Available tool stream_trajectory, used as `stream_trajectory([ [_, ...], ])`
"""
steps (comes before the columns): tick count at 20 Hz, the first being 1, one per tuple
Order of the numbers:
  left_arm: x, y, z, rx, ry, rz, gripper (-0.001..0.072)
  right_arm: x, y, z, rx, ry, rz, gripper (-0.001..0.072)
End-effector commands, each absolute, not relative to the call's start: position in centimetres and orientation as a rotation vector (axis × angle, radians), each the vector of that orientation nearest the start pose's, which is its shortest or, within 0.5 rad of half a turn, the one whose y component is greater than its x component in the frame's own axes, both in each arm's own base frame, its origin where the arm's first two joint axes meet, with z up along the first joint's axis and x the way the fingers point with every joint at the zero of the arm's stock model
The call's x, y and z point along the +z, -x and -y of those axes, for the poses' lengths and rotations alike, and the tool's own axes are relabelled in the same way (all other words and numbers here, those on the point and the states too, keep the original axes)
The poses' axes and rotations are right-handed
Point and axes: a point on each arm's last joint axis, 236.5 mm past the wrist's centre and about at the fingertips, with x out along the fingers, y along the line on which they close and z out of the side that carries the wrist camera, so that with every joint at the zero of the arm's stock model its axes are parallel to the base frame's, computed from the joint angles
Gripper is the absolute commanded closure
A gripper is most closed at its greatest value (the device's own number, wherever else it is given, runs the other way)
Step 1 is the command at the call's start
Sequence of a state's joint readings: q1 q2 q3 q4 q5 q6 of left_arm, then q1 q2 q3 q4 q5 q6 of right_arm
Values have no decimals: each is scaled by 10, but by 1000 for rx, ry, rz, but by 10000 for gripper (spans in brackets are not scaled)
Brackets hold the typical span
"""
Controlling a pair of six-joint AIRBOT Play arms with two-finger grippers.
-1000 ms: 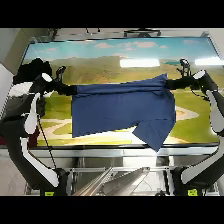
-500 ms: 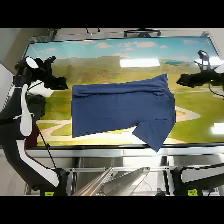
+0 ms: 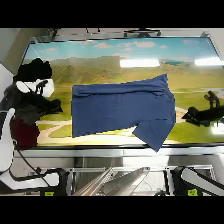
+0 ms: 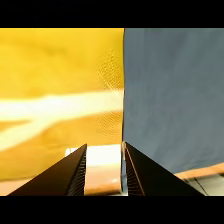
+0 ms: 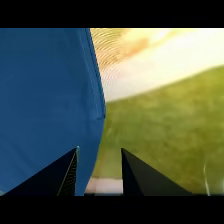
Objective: Fold the shirts.
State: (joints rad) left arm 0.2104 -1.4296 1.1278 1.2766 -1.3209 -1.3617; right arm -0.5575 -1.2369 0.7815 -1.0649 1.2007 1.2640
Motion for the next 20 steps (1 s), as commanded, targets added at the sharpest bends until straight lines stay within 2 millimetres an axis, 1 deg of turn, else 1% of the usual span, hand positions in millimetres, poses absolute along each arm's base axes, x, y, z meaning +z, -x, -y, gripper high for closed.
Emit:
stream_trajectory([
  [1,-78,-291,3,-125,324,-1554,452,-108,-243,12,17,-847,-1436,386],
  [3,-83,-275,17,-136,393,-1555,451,-116,-238,-6,66,-905,-1438,386],
  [5,-88,-268,27,-140,454,-1536,451,-122,-234,-16,94,-938,-1447,387],
  [8,-102,-265,31,-115,495,-1508,451,-122,-240,-33,164,-958,-1434,387],
  [12,-123,-266,28,-84,506,-1524,451,-117,-252,-57,233,-935,-1411,387],
  [13,-127,-267,33,-97,533,-1527,451,-117,-252,-61,244,-927,-1417,387],
  [14,-128,-272,46,-150,579,-1516,451,-117,-251,-63,252,-919,-1422,387],
  [16,-121,-284,78,-284,698,-1474,452,-117,-251,-66,258,-918,-1423,387],
  [17,-117,-286,90,-336,743,-1465,453,-117,-251,-66,260,-918,-1425,387],
  [18,-115,-284,98,-381,771,-1474,454,-116,-251,-66,260,-918,-1424,387],
  [20,-117,-273,102,-410,772,-1523,456,-116,-251,-66,260,-917,-1424,388],
])
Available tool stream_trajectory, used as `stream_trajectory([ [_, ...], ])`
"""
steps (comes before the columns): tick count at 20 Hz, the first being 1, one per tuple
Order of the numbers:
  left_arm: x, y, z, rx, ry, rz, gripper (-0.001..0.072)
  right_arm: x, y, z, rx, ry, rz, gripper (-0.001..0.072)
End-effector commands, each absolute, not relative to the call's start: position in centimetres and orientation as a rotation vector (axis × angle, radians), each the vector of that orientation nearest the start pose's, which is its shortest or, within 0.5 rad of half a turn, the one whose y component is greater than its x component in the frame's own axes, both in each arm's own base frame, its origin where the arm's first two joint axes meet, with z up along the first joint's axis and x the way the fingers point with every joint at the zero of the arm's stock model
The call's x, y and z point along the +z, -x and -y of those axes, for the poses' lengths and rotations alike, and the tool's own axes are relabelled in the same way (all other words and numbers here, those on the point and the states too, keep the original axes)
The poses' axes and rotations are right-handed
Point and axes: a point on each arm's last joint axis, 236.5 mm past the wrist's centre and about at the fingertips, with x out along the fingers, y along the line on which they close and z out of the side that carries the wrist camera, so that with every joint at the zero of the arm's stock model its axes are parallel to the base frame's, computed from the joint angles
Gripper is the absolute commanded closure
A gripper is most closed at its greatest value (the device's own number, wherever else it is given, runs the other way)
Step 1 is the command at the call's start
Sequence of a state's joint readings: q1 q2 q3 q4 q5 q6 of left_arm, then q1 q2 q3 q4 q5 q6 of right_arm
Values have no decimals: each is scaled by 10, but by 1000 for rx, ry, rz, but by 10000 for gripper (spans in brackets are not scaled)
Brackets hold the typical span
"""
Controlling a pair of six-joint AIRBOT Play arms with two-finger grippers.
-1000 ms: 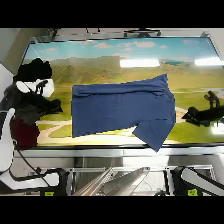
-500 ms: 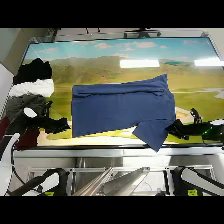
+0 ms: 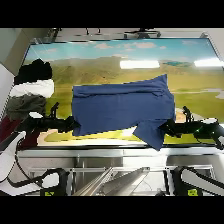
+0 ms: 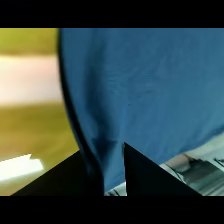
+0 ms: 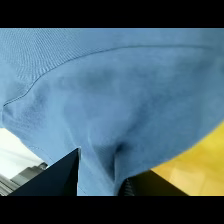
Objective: Fold the shirts.
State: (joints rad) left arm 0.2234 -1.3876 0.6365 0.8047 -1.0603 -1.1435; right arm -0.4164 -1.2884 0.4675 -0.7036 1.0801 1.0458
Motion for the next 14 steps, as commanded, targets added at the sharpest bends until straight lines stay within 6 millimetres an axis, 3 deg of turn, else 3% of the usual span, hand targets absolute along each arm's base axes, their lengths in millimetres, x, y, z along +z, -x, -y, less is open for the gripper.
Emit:
stream_trajectory([
  [1,-118,-269,101,-417,759,-1538,512,-115,-252,-65,262,-915,-1422,388],
  [2,-117,-268,99,-420,745,-1534,635,-113,-254,-65,270,-914,-1419,392],
  [3,-114,-271,99,-421,739,-1518,690,-108,-257,-65,285,-913,-1417,445],
  [5,-102,-282,96,-428,714,-1473,687,-96,-263,-66,326,-907,-1411,528],
  [6,-92,-289,95,-440,698,-1445,687,-89,-267,-67,351,-897,-1410,627],
  [8,-68,-307,92,-443,681,-1382,685,-76,-268,-62,381,-851,-1443,635],
  [9,-57,-315,88,-435,673,-1355,685,-72,-267,-55,374,-812,-1472,690],
  [10,-51,-320,79,-406,652,-1349,685,-68,-268,-47,356,-776,-1490,691],
  [14,-47,-319,45,-313,523,-1416,684,-42,-283,-28,321,-678,-1453,691],
])
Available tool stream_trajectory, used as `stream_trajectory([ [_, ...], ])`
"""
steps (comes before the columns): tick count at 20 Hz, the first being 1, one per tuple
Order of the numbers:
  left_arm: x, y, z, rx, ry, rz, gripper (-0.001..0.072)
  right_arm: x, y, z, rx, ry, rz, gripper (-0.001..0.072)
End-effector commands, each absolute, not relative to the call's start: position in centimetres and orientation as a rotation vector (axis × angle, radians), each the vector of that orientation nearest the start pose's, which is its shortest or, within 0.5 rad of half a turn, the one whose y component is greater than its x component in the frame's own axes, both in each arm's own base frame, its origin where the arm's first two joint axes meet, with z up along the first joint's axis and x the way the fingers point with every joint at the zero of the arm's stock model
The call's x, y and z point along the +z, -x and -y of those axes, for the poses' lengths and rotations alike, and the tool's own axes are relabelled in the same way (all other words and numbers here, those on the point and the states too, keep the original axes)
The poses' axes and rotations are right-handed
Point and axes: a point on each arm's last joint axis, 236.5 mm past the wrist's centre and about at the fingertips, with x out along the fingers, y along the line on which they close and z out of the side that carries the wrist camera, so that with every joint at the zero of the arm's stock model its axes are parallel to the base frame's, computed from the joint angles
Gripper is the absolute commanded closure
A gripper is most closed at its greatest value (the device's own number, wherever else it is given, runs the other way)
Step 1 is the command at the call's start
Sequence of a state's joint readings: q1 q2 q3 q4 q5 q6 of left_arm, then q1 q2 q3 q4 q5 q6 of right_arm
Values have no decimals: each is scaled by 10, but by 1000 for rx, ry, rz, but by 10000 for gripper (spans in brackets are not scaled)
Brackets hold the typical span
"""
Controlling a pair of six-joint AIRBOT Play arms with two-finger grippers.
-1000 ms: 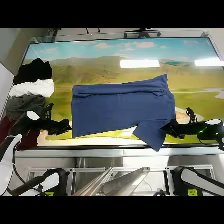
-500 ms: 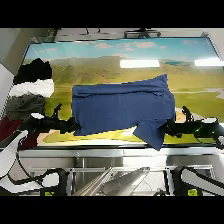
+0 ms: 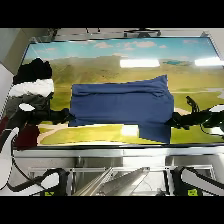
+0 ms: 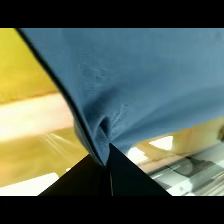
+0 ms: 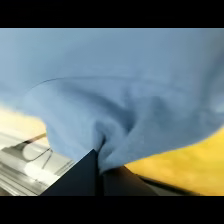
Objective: Fold the shirts.
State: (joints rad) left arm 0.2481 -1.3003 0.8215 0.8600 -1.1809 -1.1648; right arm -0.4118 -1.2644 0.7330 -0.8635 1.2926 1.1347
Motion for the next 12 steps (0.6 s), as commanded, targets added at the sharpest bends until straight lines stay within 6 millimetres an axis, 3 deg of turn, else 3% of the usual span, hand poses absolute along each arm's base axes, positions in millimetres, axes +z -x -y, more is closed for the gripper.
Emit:
stream_trajectory([
  [1,-46,-321,37,-287,494,-1418,684,-36,-289,-25,319,-662,-1428,691],
  [4,-41,-328,15,-226,464,-1404,683,-25,-301,-16,296,-625,-1392,691],
  [6,-36,-332,11,-220,464,-1390,683,-14,-316,-24,329,-632,-1332,691],
  [8,-24,-349,12,-238,433,-1354,683,8,-345,-40,391,-629,-1210,691],
  [12,-5,-406,18,-248,369,-1298,693,39,-417,-51,392,-528,-1043,691],
])
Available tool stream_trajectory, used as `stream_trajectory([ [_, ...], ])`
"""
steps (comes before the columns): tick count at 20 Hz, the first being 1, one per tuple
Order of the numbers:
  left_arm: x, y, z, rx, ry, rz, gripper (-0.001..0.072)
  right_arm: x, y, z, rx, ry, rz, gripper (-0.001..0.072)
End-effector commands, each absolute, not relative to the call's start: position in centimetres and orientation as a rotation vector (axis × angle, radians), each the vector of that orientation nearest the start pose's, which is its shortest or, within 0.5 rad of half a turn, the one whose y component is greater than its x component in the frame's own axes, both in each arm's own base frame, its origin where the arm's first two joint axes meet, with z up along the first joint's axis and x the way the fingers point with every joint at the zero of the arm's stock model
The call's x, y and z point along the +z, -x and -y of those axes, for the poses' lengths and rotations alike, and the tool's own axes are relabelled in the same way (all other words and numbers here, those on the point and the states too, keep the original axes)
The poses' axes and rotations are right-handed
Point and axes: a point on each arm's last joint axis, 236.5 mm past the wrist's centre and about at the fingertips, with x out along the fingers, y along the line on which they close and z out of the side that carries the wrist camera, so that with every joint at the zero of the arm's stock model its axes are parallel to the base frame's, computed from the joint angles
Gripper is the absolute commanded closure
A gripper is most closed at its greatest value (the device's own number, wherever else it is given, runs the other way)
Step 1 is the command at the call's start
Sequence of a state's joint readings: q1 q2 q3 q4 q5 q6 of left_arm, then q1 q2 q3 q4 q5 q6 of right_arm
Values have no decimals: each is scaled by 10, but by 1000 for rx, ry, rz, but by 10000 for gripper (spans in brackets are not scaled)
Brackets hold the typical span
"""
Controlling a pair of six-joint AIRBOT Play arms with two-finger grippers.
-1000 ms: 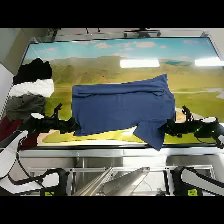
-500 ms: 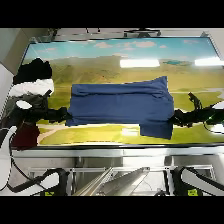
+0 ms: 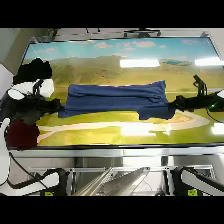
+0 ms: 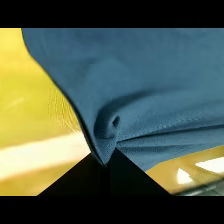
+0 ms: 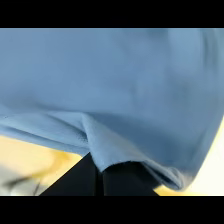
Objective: Fold the shirts.
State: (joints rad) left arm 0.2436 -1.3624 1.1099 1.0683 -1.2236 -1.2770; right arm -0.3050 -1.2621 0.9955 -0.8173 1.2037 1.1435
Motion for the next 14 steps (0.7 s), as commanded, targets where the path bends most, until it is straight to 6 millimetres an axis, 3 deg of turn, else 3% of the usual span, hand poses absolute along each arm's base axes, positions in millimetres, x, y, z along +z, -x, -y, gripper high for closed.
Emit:
stream_trajectory([
  [1,-4,-421,13,-214,349,-1286,694,39,-434,-54,389,-517,-1033,691],
  [4,-12,-469,7,-148,267,-1247,693,17,-478,-58,372,-464,-1042,691],
  [7,-42,-500,16,-164,235,-1267,694,-23,-512,-54,330,-392,-1067,691],
  [11,-91,-519,6,-126,127,-1352,695,-72,-524,-42,296,-301,-1139,691],
  [14,-115,-519,-9,-74,47,-1435,695,-85,-526,-31,268,-225,-1147,691],
])
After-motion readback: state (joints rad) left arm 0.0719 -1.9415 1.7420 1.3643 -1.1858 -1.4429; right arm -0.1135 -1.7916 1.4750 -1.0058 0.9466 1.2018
